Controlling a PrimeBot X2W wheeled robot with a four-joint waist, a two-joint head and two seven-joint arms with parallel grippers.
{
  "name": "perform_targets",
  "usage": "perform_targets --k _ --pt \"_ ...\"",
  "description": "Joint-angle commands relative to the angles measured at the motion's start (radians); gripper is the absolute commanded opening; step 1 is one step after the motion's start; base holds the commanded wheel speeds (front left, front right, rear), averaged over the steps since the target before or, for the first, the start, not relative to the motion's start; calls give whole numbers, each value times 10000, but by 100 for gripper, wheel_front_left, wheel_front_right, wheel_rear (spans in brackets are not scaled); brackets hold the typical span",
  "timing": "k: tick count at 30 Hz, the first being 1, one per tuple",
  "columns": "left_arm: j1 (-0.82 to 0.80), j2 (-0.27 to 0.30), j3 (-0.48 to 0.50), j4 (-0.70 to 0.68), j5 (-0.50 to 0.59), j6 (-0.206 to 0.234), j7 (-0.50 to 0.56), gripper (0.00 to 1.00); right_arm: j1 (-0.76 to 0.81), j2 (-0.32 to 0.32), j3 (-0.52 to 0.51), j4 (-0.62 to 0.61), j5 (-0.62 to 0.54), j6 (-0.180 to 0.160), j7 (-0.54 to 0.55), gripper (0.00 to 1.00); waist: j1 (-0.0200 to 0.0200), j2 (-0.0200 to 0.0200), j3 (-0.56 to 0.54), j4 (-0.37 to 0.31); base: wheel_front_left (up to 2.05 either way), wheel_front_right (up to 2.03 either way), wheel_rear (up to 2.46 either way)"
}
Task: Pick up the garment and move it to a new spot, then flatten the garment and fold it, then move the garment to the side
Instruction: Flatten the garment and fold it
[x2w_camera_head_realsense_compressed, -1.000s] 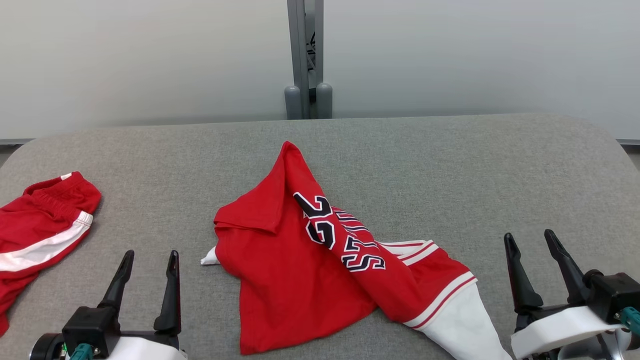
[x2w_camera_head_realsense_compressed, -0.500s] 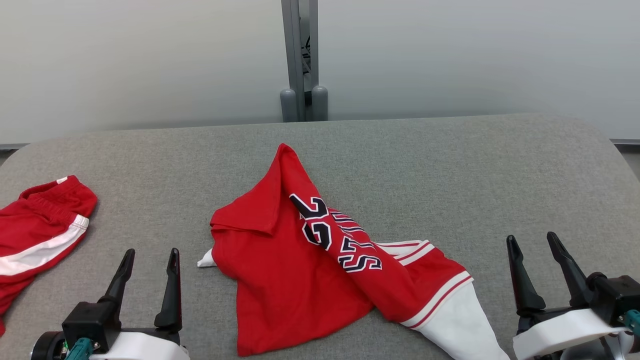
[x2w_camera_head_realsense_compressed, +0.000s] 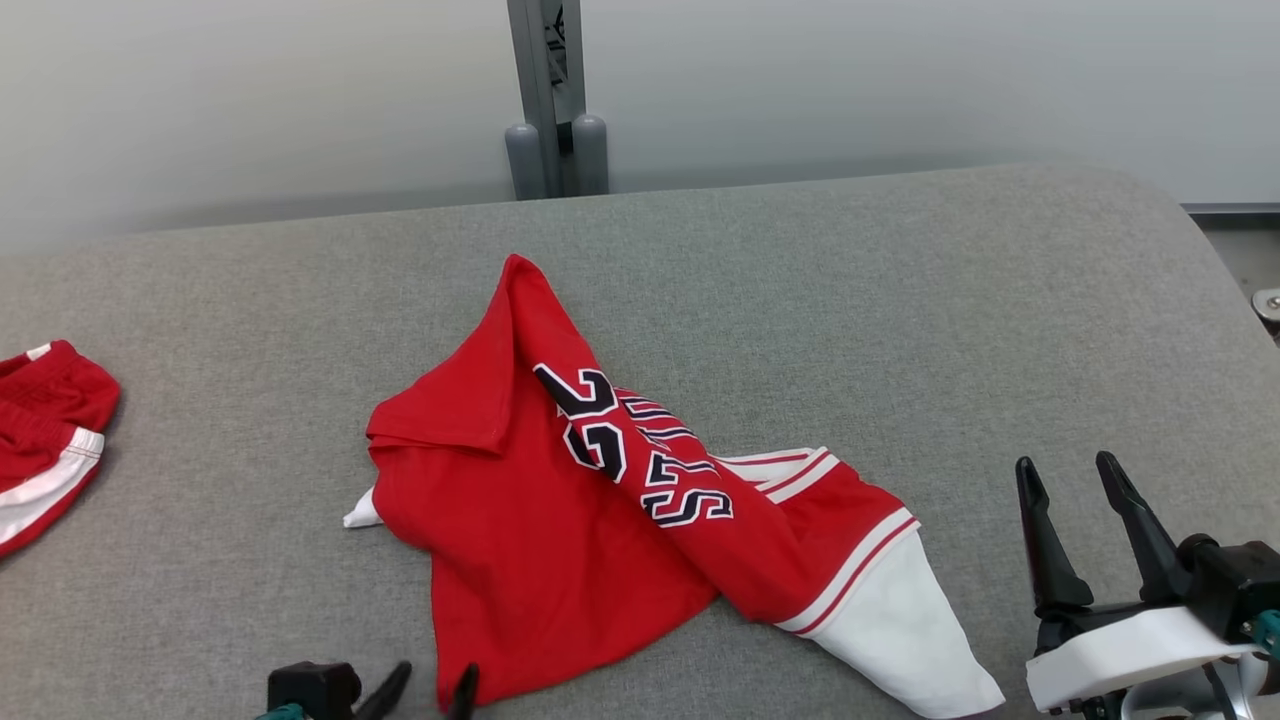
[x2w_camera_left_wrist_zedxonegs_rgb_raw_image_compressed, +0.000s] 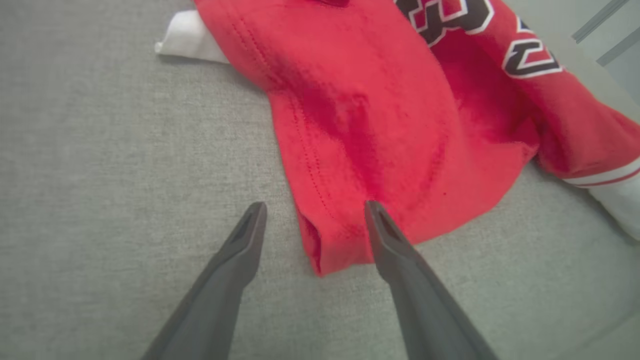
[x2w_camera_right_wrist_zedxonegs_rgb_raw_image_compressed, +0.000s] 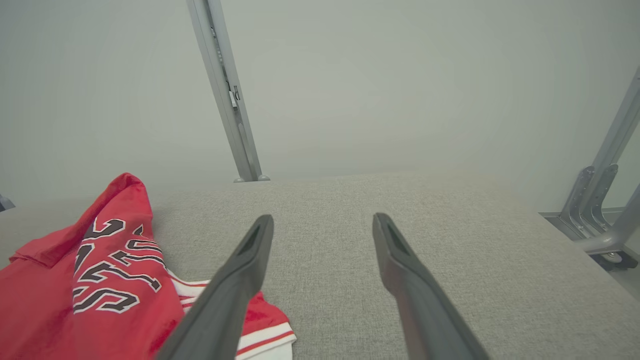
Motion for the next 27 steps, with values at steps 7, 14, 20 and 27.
perform_targets --k 7,14,20,27 --pt "160 -19 -252 218 -517 -292 931 41 -235 -59 -51 192 79 20 -161 100 0 0 219 -83 0 0 0" --pt "139 79 -189 31 -523 -213 872 0 167 -56 -186 593 75 20 293 100 0 0 232 -98 0 0 0" --pt "-99 183 -187 -71 -415 -155 845 0 870 -57 28 1334 170 20 820 100 0 0 288 12 0 0 0" --pt "-328 288 -143 -164 -379 -105 777 0 1033 -60 919 2371 745 20 864 100 0 0 503 -9 0 0 0"
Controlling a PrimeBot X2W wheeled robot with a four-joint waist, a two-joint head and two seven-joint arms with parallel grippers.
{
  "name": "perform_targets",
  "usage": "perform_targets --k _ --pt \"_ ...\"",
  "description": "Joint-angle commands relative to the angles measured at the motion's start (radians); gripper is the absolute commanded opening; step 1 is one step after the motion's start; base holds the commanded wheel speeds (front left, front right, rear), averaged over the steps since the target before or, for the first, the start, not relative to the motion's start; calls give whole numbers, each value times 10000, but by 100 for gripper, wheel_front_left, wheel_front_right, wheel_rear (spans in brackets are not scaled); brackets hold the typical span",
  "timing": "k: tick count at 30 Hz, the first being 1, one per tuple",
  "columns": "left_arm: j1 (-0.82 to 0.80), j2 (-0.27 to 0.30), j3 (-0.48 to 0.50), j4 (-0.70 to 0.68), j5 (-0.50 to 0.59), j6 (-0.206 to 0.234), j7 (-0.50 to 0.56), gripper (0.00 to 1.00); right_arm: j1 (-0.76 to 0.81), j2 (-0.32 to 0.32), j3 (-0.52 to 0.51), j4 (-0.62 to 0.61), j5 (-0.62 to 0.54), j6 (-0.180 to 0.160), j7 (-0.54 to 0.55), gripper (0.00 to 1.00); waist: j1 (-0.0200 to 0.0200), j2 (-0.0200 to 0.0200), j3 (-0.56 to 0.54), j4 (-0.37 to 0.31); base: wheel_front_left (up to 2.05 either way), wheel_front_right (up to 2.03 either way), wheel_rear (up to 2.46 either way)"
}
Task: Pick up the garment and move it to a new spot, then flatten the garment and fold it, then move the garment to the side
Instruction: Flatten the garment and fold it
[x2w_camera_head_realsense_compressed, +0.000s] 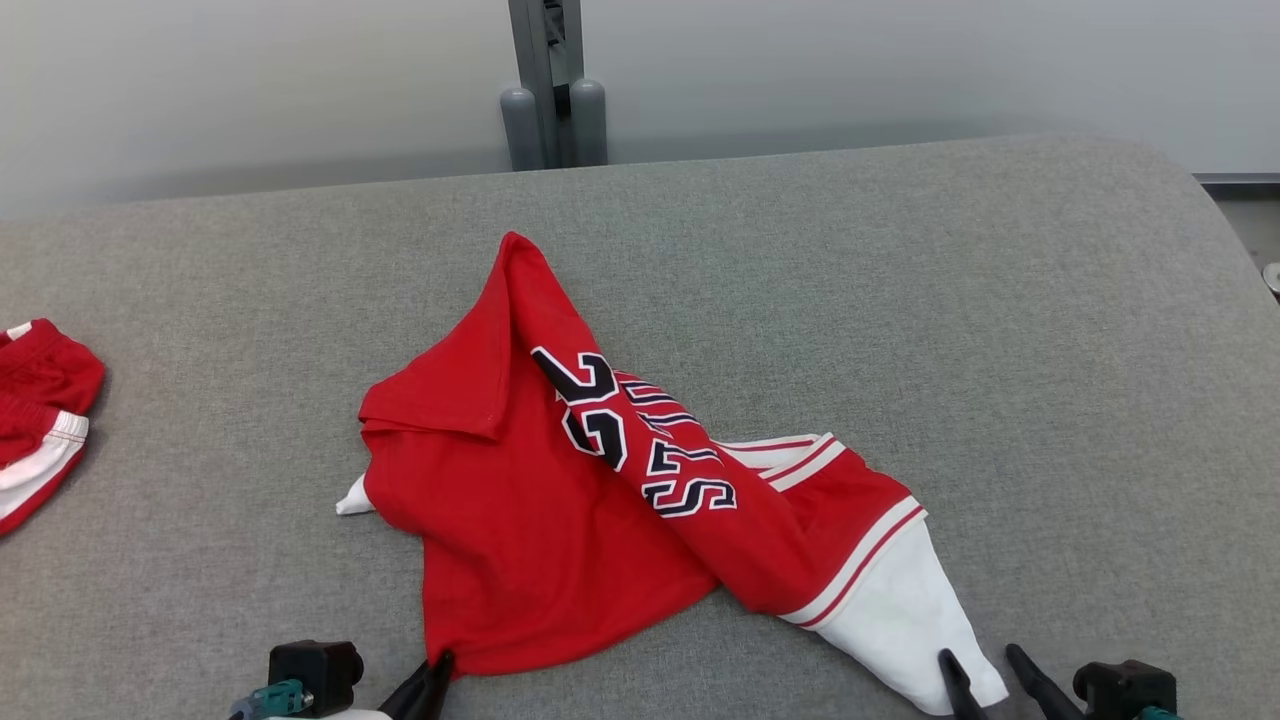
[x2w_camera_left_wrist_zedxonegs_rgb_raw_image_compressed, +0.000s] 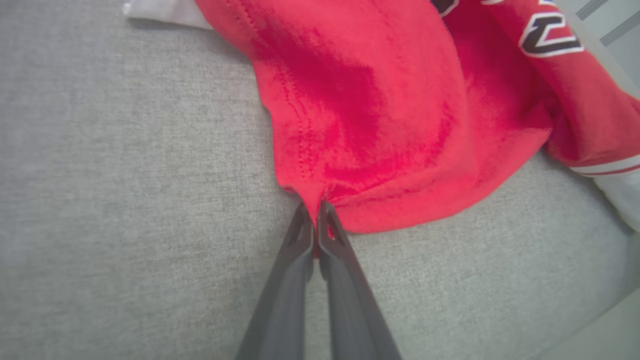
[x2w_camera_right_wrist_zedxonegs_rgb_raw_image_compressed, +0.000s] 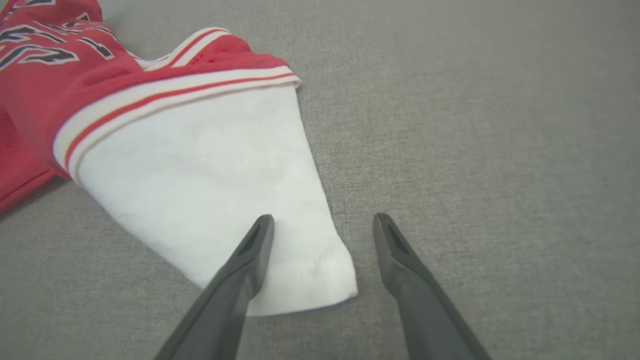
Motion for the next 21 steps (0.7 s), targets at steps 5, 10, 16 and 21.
perform_targets --k 5,10,16,21 --pt "-351 146 3 9 125 20 -84 0 -339 -57 381 902 295 20 -9 100 0 0 73 54 0 0 0" --pt "-499 120 107 -123 210 122 -417 0 -529 -14 552 1256 647 22 -8 0 0 0 84 134 0 0 0" --pt "-713 116 290 -577 333 282 -866 0 -902 -72 415 486 799 22 -649 0 0 0 72 123 0 0 0" --pt "-1163 360 645 -1487 627 599 -1160 0 -1491 -130 129 -852 656 20 -1077 0 0 0 7 59 0 0 0"
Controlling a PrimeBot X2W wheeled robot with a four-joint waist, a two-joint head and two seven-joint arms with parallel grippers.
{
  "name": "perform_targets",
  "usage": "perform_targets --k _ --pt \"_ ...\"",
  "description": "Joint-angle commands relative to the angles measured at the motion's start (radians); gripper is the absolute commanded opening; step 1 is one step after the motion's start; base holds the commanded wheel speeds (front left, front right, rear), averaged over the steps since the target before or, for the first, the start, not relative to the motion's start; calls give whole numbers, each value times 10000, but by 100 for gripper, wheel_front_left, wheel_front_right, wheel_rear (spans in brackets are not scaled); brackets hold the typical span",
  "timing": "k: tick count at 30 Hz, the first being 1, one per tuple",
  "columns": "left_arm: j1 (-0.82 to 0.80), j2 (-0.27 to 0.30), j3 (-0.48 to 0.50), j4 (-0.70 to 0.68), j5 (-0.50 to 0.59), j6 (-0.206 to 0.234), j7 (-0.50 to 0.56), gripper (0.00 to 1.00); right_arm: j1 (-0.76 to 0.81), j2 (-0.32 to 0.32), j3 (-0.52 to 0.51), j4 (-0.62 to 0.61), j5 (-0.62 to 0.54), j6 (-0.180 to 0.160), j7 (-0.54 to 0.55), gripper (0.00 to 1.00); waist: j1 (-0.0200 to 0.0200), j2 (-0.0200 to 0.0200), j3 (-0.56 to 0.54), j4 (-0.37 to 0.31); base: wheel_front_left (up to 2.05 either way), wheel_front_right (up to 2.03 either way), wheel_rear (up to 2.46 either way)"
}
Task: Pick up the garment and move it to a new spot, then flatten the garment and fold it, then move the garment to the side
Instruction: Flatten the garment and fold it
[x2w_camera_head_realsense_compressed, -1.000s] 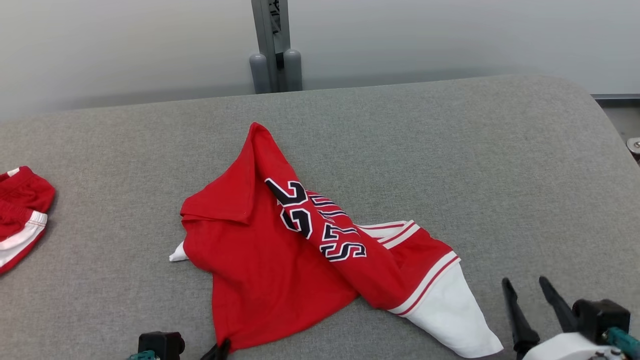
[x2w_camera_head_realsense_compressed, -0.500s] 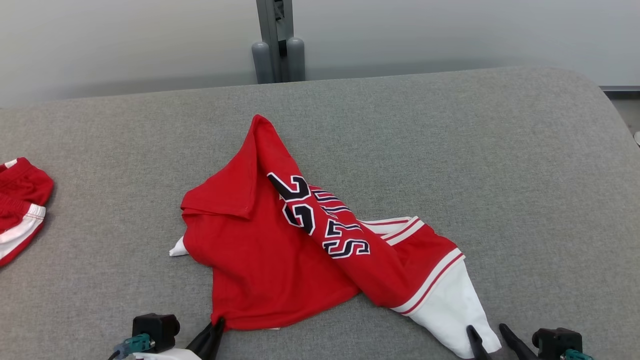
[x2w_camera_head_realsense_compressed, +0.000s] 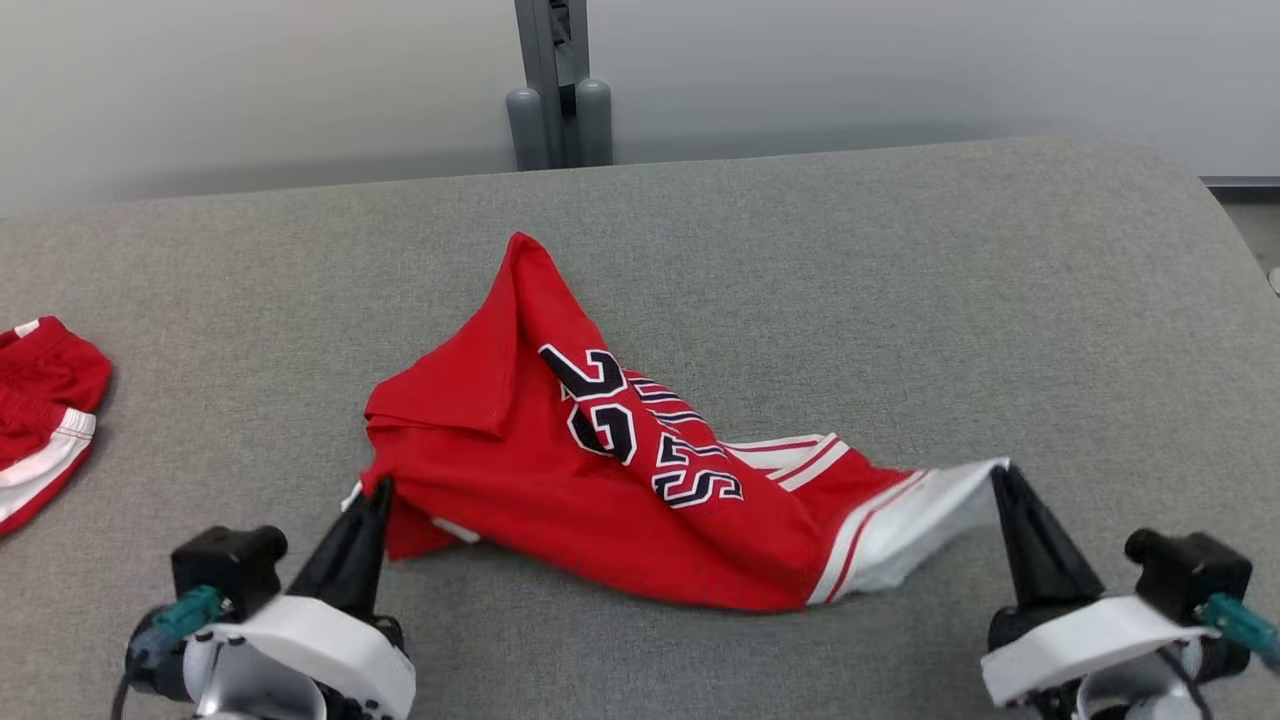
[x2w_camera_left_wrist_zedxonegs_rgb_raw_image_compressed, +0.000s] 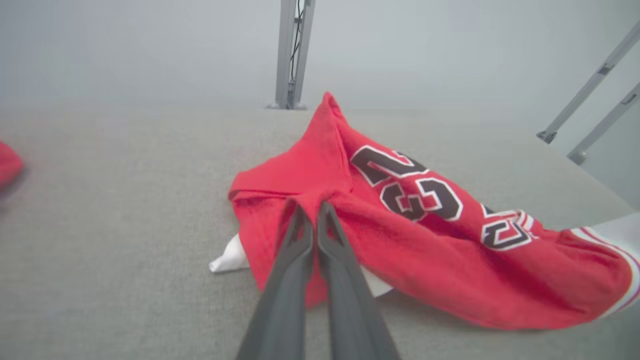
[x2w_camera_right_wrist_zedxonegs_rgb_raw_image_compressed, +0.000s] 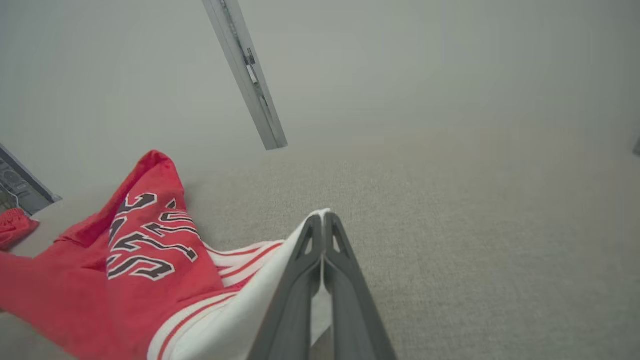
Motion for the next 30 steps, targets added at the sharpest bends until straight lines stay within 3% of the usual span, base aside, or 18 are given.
perform_targets --k 1,18,30 --pt "-256 107 138 -243 82 90 -99 0 -258 -109 -112 -300 5 20 -133 0 0 0 -45 -16 0 0 0" --pt "-3126 650 1198 -3206 1024 1097 -87 0 -3114 -377 -970 -3422 -263 22 -178 0 0 0 -745 220 0 0 0" --pt "-3990 1032 1361 -5064 1591 1454 370 0 -3926 -356 -1261 -5955 -547 22 360 0 0 0 -796 372 0 0 0"
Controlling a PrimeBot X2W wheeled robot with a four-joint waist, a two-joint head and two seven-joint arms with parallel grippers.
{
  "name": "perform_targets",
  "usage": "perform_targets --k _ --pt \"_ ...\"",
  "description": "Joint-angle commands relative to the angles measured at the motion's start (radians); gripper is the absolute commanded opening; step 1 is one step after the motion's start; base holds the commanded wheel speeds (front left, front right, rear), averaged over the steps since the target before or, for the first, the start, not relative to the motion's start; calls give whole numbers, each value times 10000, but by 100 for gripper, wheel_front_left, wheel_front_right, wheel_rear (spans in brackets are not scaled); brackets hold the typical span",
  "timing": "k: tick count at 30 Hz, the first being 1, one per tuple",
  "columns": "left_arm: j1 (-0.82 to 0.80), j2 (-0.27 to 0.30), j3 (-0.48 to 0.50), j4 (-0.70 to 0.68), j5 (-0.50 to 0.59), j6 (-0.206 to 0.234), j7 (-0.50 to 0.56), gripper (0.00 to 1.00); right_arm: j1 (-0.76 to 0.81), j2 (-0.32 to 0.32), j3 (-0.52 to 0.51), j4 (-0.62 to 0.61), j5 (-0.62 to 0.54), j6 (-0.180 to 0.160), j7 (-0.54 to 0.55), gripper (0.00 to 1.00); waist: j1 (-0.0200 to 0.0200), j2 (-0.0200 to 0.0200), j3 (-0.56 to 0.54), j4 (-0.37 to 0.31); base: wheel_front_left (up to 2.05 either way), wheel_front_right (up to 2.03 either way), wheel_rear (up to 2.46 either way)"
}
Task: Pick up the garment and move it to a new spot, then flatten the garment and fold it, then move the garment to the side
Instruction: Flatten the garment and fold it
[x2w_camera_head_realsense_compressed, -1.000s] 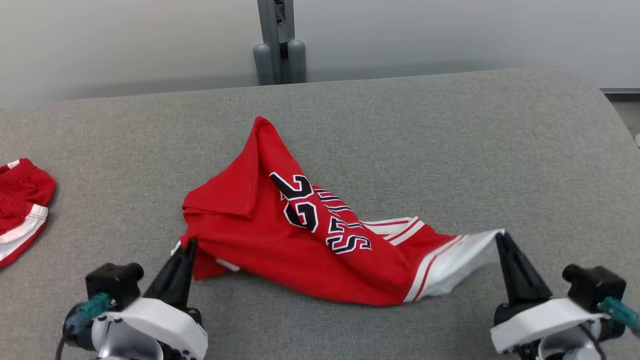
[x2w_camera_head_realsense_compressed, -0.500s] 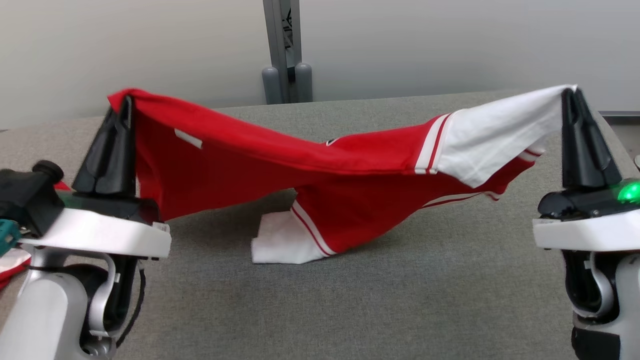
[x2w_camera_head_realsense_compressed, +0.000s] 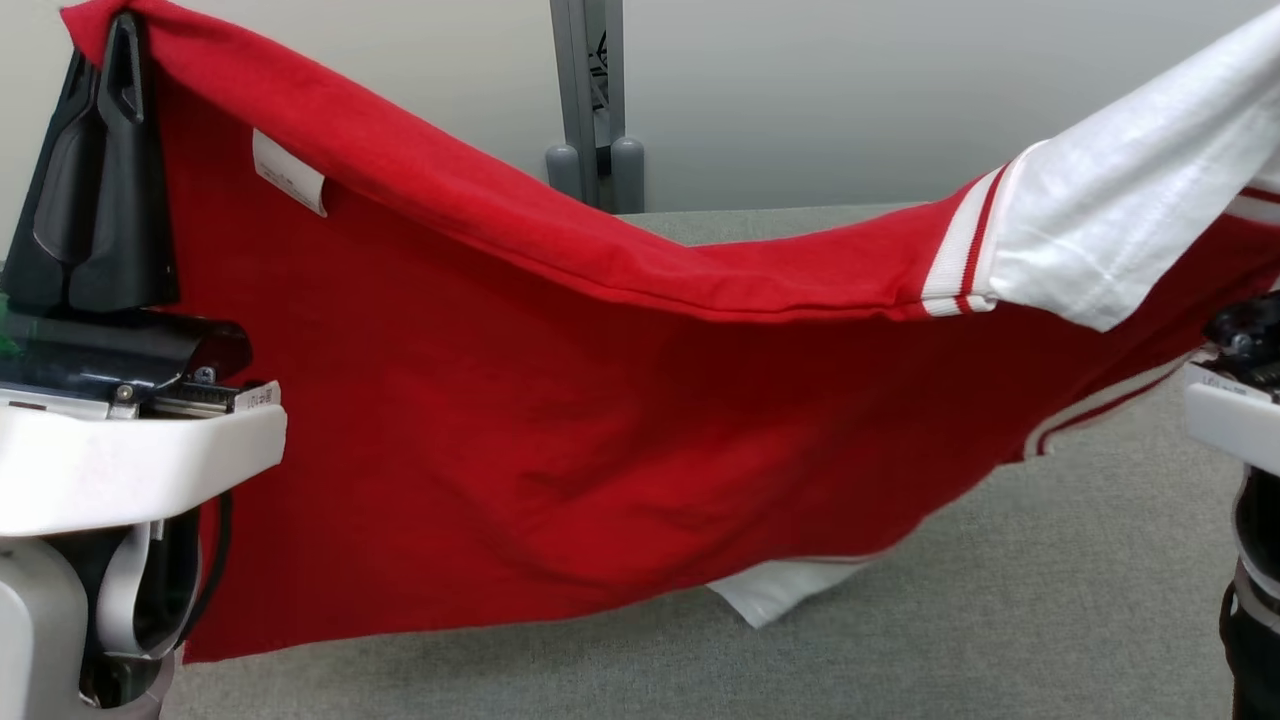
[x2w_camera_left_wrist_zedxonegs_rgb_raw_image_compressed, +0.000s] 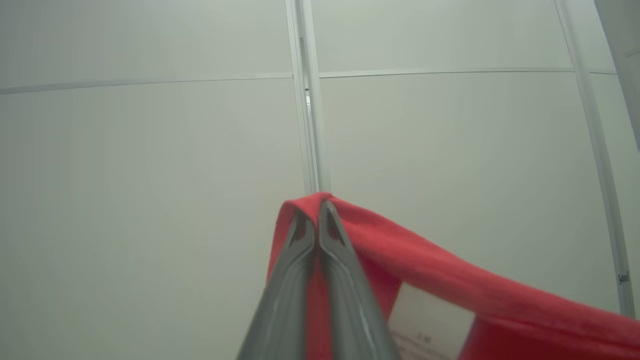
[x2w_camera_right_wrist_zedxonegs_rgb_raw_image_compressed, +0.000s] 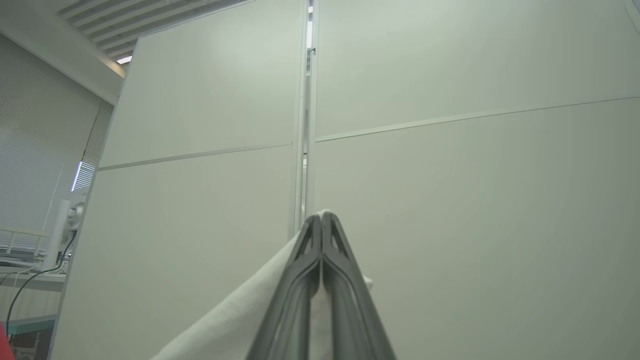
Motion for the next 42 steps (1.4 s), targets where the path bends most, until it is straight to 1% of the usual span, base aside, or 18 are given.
perform_targets --k 1,4,8,11,13,14,15,16,17,20,26,28,31,33,35,37,39,42 --pt "-249 85 11 -76 71 70 49 0 -211 7 -62 -162 -77 20 49 0 0 0 52 -5 0 0 0" --pt "-443 84 -6 -44 58 58 95 0 -632 -14 -44 -362 -73 20 164 0 0 0 188 -23 0 0 0" --pt "-720 19 -158 140 -51 -107 94 0 -1117 -107 6 -294 -25 20 342 0 0 0 365 -3 0 0 0" --pt "-1144 -81 -298 483 -183 -272 33 0 -1719 -251 162 65 134 22 469 0 0 0 613 33 0 0 0" --pt "-1611 -191 -359 945 -410 -463 -26 0 -2258 -413 305 553 227 22 540 0 0 0 839 63 0 0 0" --pt "-1859 -256 -407 1283 -530 -586 -36 0 -2552 -481 396 868 302 22 565 0 0 0 940 86 0 0 0" --pt "-2492 -321 -539 2031 -715 -858 -56 0 -3252 -716 647 1611 488 20 607 0 0 0 1168 135 0 0 0" --pt "-2858 -387 -590 2483 -806 -992 -52 0 -3621 -834 719 2035 549 20 627 0 0 0 1304 170 0 0 0" --pt "-3583 -564 -771 3438 -945 -1255 -57 0 -4421 -1034 984 2849 773 22 547 0 0 0 1556 238 0 0 0" --pt "-4760 -844 -985 4802 -1033 -1644 -225 0 -5680 -1380 1463 4148 1002 20 329 0 0 0 1912 354 0 0 0" --pt "-7123 -1488 -1184 7475 -1062 -2146 -927 0 -8391 -2008 2380 6979 1312 20 -666 0 0 0 2607 713 0 0 0" --pt "-7829 -1718 -1155 8443 -1109 -2292 -1371 0 -9229 -2156 2655 7970 1278 20 -1187 0 0 0 2724 842 0 0 0" --pt "-8818 -1936 -1099 9674 -1125 -2504 -2039 0 -10444 -2247 3074 9200 1210 20 -1647 0 0 0 3036 971 0 0 0" --pt "-9249 -2084 -1020 10498 -1226 -2700 -2502 0 -10950 -2183 2892 10046 1363 11 -1776 0 0 0 3214 1056 0 0 0" --pt "-9693 -2185 -896 11194 -1449 -3013 -2889 0 -11374 -1958 2704 10837 1447 14 -1825 0 0 0 3477 1078 0 0 0" --pt "-9792 -2219 -853 11814 -1609 -3240 -3154 0 -11461 -1738 2798 11374 1472 14 -1814 0 0 0 3782 1077 0 0 0" --pt "-9683 -2372 -932 12203 -1691 -3434 -3377 0 -11247 -1679 3077 11521 1460 14 -1820 0 0 0 4079 1102 0 0 0" --pt "-9015 -2539 -985 12405 -1616 -3539 -3560 0 -10445 -1767 3435 11449 1850 11 -1823 0 0 0 4368 1134 0 0 0"
